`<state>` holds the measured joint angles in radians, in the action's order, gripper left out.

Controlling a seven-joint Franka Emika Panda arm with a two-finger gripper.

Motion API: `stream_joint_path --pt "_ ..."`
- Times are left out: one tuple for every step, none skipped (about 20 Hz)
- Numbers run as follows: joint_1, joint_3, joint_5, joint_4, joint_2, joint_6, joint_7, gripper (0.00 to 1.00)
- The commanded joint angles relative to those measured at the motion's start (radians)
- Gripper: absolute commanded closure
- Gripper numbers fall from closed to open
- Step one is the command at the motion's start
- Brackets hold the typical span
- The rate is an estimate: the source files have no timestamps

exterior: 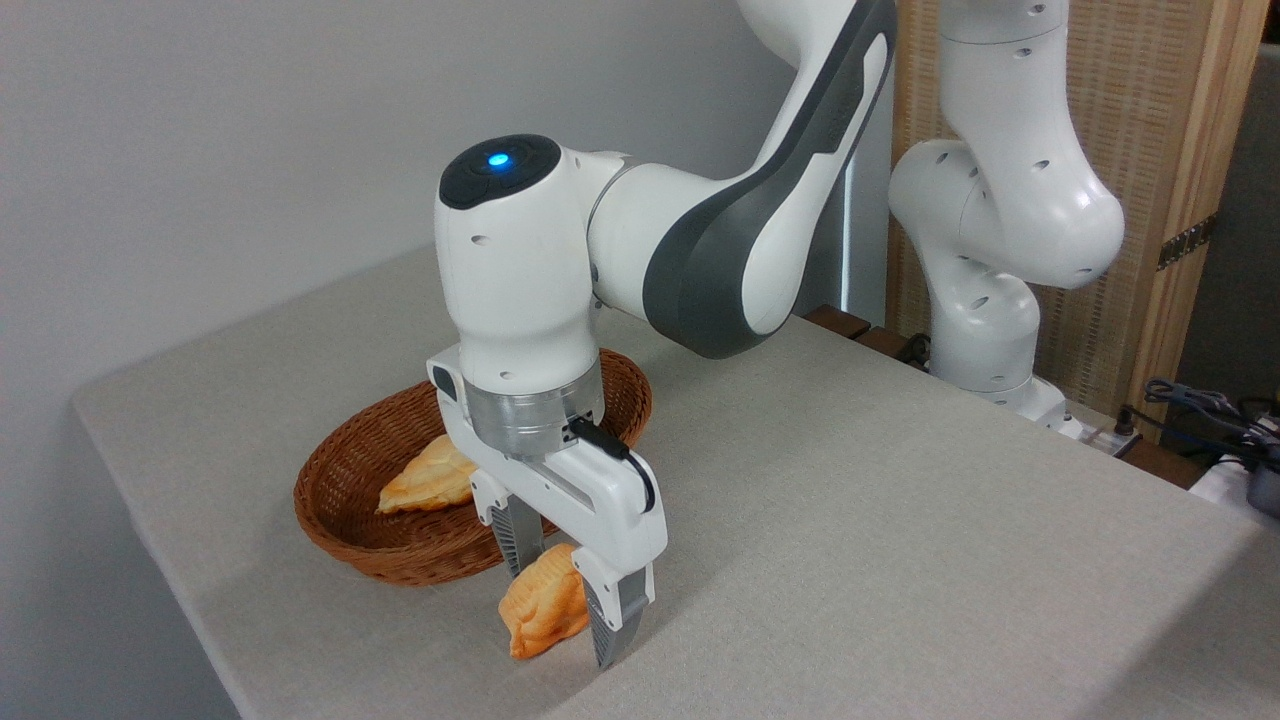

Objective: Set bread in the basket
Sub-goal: 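Close the gripper on the golden bun and lift it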

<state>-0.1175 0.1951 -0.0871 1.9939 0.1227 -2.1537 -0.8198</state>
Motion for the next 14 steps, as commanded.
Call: stream_joint_path --pt "-0.001 0.003 0.0 0.003 0.006 -0.025 -0.019 0.59" --pt "-0.001 0.003 -0.003 0.003 0.005 -0.025 -0.027 0.63" --pt "-0.001 0.003 -0.003 0.002 0.005 -0.025 -0.029 0.64" --pt "-0.001 0.003 -0.003 0.002 0.005 -0.025 -0.029 0.64" --pt "-0.001 0.003 -0.003 0.003 0.005 -0.025 -0.029 0.63" --pt "-0.001 0.003 -0.003 0.003 0.005 -0.023 -0.032 0.63" --pt "-0.001 0.003 -0.003 0.003 0.005 -0.023 -0.033 0.63" --pt "-0.001 0.003 -0.003 0.003 0.005 -0.025 -0.033 0.63" --pt "-0.001 0.003 -0.003 0.003 0.003 -0.025 -0.035 0.63" --pt "-0.001 0.003 -0.003 0.003 0.003 -0.025 -0.036 0.63" --pt "-0.001 0.003 -0.003 0.002 0.003 -0.025 -0.036 0.63" --pt "-0.001 0.003 -0.003 0.002 0.002 -0.025 -0.036 0.63" --pt "-0.001 0.003 -0.003 0.0 0.002 -0.025 -0.036 0.63" --pt "0.001 0.004 -0.003 -0.003 -0.002 -0.025 -0.036 0.63"
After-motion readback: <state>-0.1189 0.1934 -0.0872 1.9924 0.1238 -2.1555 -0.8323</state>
